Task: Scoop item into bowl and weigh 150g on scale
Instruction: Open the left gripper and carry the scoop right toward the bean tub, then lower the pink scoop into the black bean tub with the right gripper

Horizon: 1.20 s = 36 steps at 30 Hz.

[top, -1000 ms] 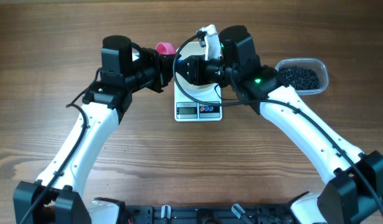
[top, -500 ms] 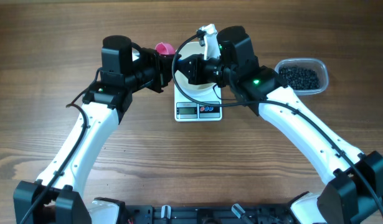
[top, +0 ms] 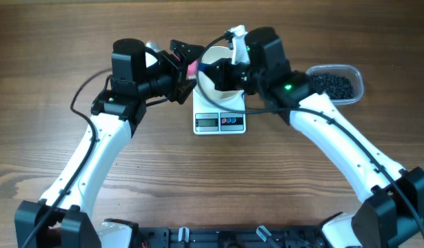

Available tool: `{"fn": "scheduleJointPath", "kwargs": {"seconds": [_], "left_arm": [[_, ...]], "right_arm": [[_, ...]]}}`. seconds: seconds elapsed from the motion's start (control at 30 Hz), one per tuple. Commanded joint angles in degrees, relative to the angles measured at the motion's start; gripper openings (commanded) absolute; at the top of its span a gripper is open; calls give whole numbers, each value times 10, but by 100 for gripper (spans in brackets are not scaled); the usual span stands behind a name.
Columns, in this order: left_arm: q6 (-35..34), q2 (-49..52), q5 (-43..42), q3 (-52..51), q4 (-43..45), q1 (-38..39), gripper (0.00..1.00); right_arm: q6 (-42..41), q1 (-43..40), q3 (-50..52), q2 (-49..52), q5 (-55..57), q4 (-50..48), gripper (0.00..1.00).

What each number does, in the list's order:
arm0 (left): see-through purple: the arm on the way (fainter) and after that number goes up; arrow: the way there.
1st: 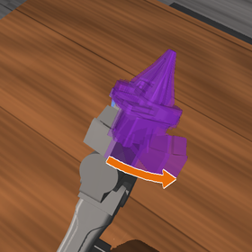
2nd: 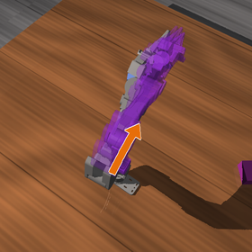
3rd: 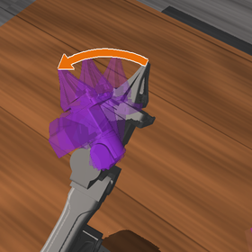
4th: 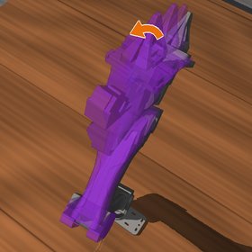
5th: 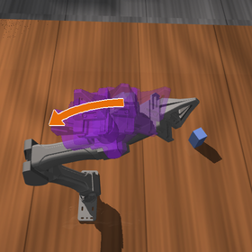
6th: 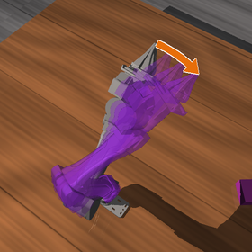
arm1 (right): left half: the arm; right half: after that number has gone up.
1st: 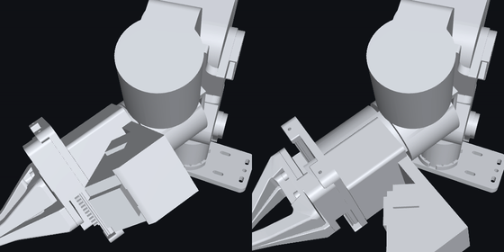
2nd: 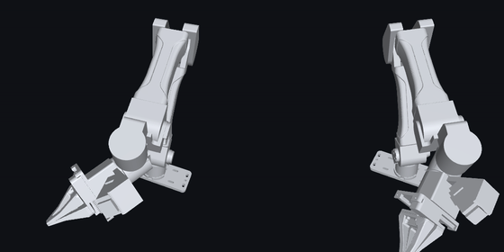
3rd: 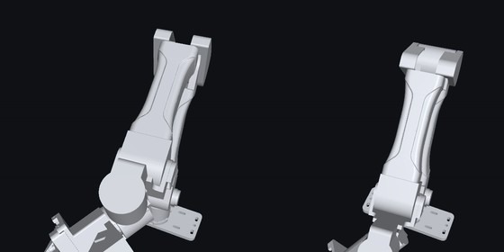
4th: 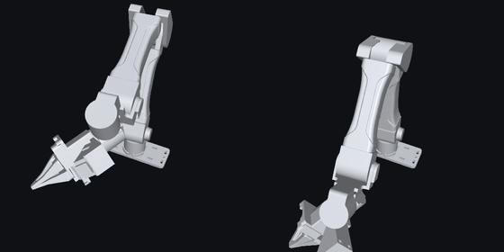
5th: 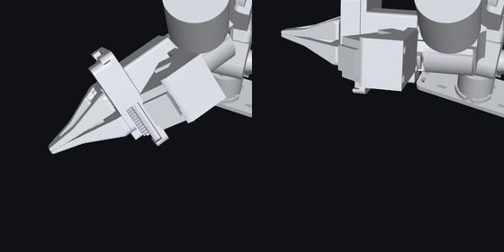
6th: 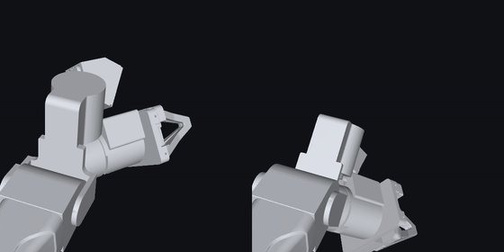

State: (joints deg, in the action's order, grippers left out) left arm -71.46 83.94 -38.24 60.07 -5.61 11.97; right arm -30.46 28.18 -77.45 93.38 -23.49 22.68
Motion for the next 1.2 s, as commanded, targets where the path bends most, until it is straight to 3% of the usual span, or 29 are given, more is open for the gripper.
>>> {"fn": "scheduleJointPath", "kwargs": {"seconds": [0.0,0.13,0.27,0.47,0.67,0.8,1.17], "left_arm": [[144,-8,-38,16,18,-7,100],[201,-7,-44,56,7,-19,100],[276,-7,-23,127,-77,-27,99],[428,-7,179,284,-304,-28,99],[471,6,239,293,-353,-27,100],[486,32,242,293,-380,-25,100],[552,71,242,292,-394,32,95]], "right_arm": [[54,-33,-100,0,16,79,4],[106,-86,-221,0,50,235,4],[143,-158,-314,1,104,384,4],[181,-303,-349,6,204,546,4],[216,-377,-349,49,245,569,4],[231,-379,-349,91,312,567,4],[275,-378,-346,122,303,563,4]]}}
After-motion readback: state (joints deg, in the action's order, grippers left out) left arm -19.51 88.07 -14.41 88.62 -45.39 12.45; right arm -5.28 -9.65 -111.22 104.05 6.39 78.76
